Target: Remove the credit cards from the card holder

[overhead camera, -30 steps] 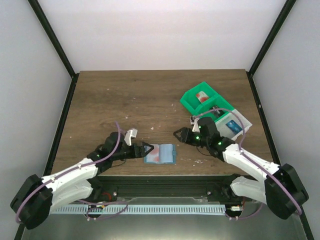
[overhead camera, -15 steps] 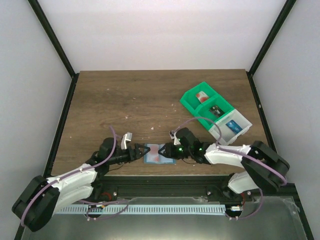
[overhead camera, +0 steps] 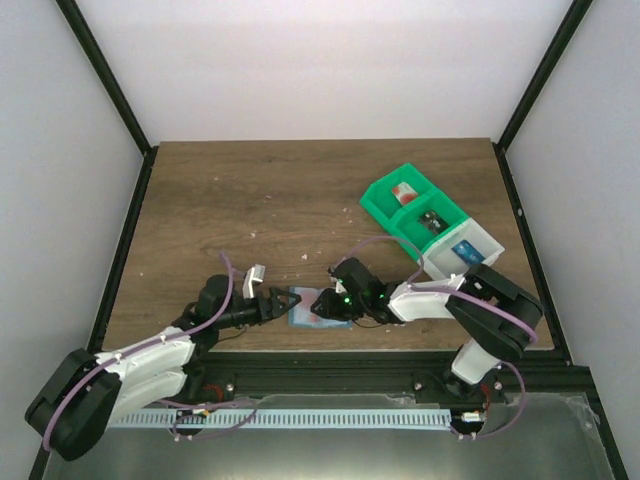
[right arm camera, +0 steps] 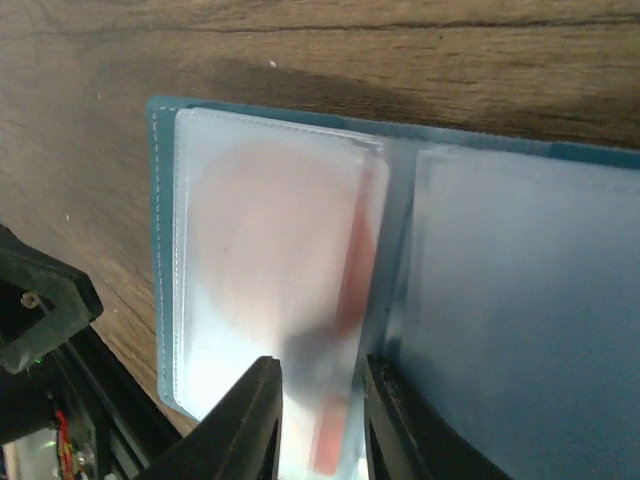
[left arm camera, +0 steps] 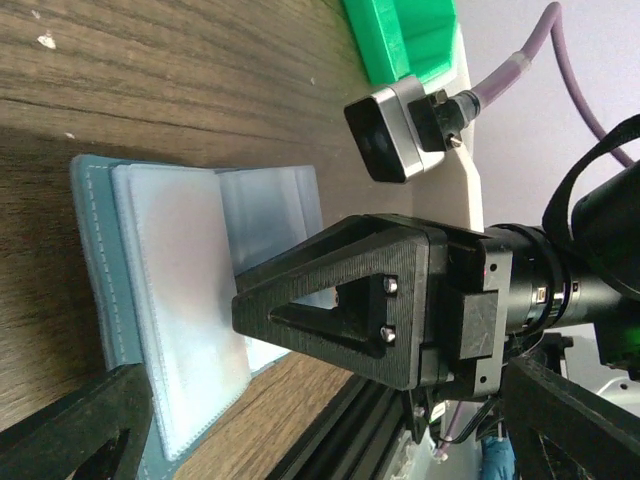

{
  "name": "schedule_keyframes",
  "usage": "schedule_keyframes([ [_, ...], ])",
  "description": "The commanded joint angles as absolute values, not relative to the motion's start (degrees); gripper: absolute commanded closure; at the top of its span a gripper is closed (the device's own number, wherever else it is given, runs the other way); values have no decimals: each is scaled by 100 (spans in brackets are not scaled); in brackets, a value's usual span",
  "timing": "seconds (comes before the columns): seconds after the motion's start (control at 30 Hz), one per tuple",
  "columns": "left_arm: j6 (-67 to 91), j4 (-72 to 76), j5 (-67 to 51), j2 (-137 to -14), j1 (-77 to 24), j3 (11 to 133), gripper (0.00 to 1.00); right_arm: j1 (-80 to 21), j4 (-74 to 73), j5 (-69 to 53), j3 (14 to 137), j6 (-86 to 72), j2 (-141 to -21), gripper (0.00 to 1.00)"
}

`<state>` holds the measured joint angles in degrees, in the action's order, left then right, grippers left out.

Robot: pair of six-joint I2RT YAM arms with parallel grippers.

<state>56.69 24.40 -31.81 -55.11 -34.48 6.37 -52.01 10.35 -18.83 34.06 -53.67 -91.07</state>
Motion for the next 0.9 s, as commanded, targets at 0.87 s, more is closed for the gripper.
schedule_keyframes([
  [0.87,5345,3516,-3526,-6728,-3427,932,1,-5298,2148,-1851,2617,-5662,-9549,99],
])
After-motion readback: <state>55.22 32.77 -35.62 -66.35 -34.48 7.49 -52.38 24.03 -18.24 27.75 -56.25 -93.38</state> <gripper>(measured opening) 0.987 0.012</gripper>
